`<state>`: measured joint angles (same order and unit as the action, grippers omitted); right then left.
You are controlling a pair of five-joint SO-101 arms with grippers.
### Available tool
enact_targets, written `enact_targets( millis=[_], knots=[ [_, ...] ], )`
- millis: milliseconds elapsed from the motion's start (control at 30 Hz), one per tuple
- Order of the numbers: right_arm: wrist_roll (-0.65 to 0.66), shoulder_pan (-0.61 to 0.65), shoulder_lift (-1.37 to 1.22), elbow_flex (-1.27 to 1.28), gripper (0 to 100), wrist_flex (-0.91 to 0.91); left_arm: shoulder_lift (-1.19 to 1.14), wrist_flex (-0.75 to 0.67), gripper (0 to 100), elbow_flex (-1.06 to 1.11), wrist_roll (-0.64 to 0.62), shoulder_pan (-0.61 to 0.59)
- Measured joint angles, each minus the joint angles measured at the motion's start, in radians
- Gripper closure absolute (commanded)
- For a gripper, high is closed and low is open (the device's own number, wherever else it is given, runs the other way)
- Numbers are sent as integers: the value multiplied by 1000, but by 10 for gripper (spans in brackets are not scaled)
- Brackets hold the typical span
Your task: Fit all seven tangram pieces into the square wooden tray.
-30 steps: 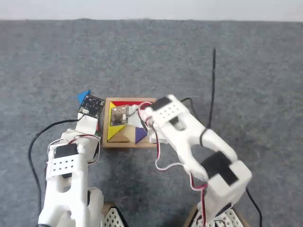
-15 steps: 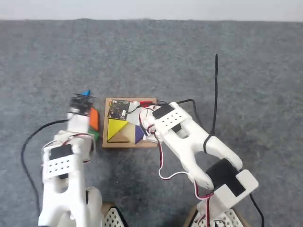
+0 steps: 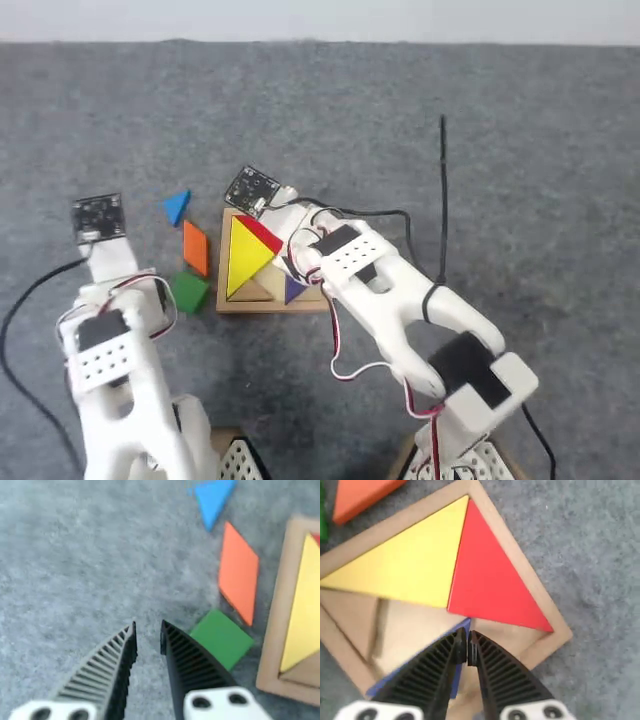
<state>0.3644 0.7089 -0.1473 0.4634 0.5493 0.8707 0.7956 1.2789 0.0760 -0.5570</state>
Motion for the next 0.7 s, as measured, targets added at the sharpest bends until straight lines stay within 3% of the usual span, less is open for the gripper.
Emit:
enact_targets(
  millis=[400,700],
  knots=[
    [-18,3,-9,0,990,9,439,0,923,196,-8,21],
    [-20,2,-23,-2,990,69,557,21,923,229,-8,21]
  ],
)
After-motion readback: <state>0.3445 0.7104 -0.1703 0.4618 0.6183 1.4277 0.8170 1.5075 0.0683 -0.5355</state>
